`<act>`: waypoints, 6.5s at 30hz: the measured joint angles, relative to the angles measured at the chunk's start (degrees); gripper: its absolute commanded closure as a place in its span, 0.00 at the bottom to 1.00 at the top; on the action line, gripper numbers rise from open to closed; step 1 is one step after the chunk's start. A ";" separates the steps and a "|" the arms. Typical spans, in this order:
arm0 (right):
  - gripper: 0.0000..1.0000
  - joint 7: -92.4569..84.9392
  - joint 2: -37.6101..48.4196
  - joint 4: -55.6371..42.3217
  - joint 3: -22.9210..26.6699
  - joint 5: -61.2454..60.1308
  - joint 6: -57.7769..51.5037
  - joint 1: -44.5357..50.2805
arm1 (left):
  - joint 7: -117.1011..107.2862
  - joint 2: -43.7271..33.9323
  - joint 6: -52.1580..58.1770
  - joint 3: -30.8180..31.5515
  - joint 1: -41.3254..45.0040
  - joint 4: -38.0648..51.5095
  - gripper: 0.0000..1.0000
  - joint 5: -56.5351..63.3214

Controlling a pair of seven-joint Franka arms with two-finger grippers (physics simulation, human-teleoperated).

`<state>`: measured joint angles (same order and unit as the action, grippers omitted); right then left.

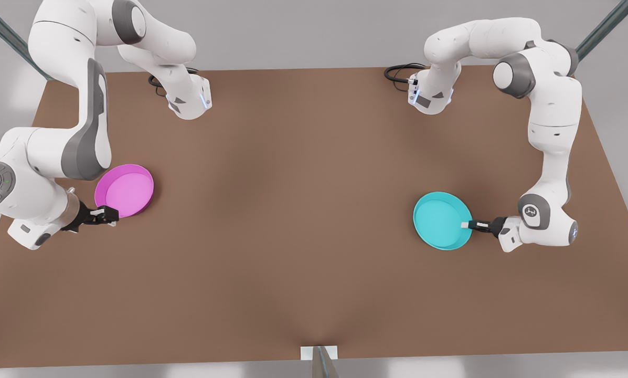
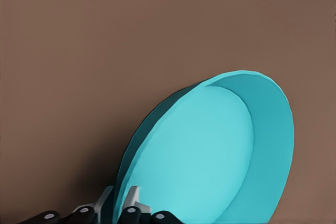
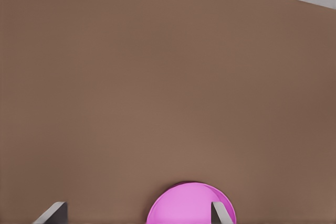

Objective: Flip the blue plate over with the left arm, and stack the pink plate on top of the blue plate with the right arm

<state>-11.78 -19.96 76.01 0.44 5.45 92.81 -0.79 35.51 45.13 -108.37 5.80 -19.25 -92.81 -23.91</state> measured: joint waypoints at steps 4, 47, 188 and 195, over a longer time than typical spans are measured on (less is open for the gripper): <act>0.00 0.00 0.00 -0.07 0.00 0.00 0.00 0.00 | -0.02 0.05 0.05 0.00 0.00 0.00 0.74 0.18; 0.00 -0.26 0.12 -0.28 0.09 0.09 -0.25 -0.49 | -14.18 -4.49 8.36 16.49 7.19 10.75 0.79 34.36; 0.79 -41.08 -11.77 37.63 5.80 -20.57 25.57 -32.78 | -37.72 -31.15 32.34 -7.03 30.77 19.42 0.00 24.96; 0.79 -41.31 -11.42 37.53 5.37 -21.05 24.76 -32.51 | -37.61 -31.06 32.34 -7.03 30.76 19.42 0.00 24.96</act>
<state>-53.09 -31.38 113.54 5.81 -15.60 117.57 -33.31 -2.10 14.07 -76.03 -1.23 11.51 -73.39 1.05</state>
